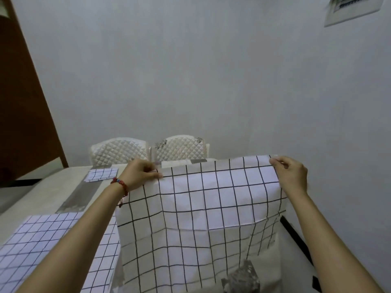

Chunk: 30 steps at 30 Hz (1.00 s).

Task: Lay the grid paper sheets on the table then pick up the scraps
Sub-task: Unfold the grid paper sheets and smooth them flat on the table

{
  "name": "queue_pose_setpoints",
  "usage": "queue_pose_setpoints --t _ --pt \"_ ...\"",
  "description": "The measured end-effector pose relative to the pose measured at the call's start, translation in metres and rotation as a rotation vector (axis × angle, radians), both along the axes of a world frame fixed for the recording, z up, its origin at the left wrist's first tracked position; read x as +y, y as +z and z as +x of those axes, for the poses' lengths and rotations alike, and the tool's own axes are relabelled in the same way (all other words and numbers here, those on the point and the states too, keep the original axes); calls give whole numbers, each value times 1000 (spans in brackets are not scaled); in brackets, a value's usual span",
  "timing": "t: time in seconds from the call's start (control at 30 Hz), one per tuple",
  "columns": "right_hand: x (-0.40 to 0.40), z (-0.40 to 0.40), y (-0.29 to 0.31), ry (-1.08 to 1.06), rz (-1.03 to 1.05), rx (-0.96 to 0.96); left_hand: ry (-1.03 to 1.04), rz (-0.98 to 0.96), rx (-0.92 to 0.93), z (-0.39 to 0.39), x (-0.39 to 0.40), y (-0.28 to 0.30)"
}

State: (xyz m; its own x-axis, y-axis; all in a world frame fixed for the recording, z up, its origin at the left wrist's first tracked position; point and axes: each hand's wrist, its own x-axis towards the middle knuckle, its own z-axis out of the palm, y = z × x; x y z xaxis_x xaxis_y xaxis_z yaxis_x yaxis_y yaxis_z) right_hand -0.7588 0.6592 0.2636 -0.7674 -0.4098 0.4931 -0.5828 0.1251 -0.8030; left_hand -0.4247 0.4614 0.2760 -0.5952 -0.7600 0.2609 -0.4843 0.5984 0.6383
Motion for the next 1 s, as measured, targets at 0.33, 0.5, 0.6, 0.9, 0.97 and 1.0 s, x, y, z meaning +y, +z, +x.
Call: queue_pose_setpoints --t 0.33,0.5,0.6,0.9,0.97,1.0 --pt "-83 -36 -108 38 244 -124 90 115 -212 -43 -92 -119" --pt "-120 -47 -180 34 389 -181 166 214 -224 -57 -124 -188" --pt "-132 -53 -220 30 458 -200 173 251 -230 -65 -137 -220" --pt "-163 -69 -288 6 596 -242 193 299 -297 -87 -164 -286" --pt "-171 -73 -294 10 603 -240 212 285 -305 -92 -168 -297" --pt "-174 -74 -296 12 606 -242 221 271 -306 -94 -169 -302"
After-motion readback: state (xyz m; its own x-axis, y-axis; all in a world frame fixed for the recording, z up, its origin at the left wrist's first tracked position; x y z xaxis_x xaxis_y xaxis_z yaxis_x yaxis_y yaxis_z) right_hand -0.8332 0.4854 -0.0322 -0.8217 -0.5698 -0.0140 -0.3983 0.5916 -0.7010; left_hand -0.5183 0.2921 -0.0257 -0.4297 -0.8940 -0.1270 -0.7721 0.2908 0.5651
